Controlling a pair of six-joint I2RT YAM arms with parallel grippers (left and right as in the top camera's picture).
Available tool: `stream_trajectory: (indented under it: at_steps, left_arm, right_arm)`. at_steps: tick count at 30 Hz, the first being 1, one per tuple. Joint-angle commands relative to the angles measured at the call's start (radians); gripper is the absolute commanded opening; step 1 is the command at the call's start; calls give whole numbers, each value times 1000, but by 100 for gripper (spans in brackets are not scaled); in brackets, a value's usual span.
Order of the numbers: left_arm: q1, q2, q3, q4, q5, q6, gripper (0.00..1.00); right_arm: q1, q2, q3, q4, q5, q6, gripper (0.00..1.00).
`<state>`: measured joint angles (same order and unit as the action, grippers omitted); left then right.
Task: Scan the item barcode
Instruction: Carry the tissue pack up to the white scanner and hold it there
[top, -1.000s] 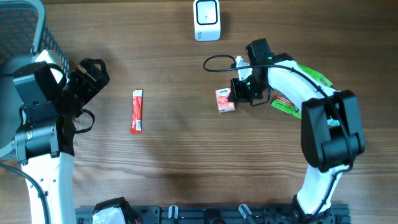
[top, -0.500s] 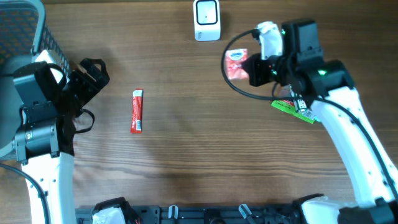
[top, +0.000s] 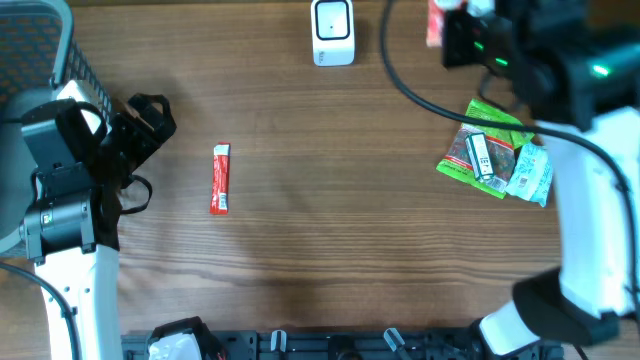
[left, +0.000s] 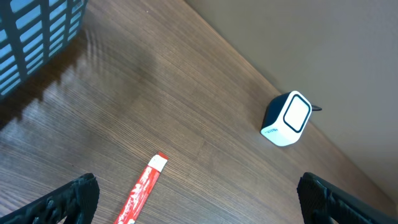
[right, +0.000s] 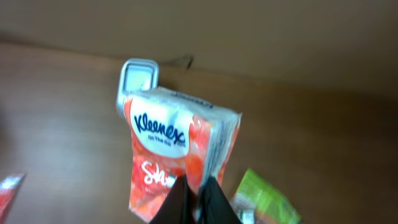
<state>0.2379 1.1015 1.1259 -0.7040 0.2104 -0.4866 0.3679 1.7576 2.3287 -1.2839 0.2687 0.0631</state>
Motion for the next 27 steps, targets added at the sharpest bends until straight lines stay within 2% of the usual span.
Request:
stream_trajectory:
  at_steps: [1, 4, 8, 19, 23, 27]
  left_arm:
    - [6, -2, 1, 3, 1, 12, 100]
    - [6, -2, 1, 3, 1, 12, 100]
    - [6, -2, 1, 3, 1, 12, 100]
    - [6, -2, 1, 3, 1, 12, 100]
    - [6, -2, 1, 3, 1, 12, 100]
    - [6, -2, 1, 3, 1, 12, 100]
  right_arm:
    - [114, 125, 13, 108, 268, -121, 4]
    - [201, 227, 13, 234, 430, -201, 4]
    - [258, 385, 13, 417, 581, -418, 4]
    - [254, 767, 12, 1032, 667, -1083, 4]
    - [245, 848, 8, 1141, 666, -1165, 4]
    - [228, 871, -23, 1148, 647, -1170, 4]
